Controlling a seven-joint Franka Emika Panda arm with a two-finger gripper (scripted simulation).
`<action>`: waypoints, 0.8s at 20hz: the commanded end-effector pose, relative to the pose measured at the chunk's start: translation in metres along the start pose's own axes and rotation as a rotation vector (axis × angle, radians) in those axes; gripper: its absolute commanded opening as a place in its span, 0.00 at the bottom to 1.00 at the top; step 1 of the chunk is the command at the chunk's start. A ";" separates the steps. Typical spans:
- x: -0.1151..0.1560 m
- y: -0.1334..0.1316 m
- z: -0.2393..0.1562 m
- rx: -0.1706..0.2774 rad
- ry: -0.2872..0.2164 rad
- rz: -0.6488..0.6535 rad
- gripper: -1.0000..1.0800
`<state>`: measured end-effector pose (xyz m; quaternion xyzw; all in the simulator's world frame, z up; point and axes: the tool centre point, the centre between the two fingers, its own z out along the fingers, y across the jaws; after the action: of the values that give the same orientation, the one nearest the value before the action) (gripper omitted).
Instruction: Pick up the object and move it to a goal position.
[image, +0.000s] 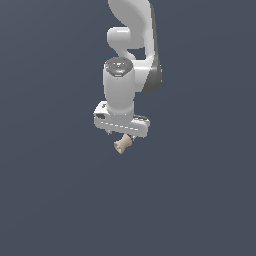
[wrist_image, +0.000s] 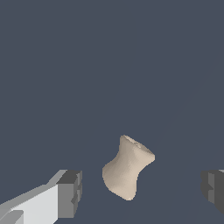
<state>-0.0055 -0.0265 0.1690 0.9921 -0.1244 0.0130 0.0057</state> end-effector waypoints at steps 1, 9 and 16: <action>-0.005 0.000 0.009 0.002 -0.005 0.068 0.96; -0.023 0.003 0.039 0.005 -0.018 0.297 0.96; -0.034 0.006 0.056 0.003 -0.025 0.440 0.96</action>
<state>-0.0366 -0.0243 0.1149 0.9459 -0.3243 0.0020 -0.0003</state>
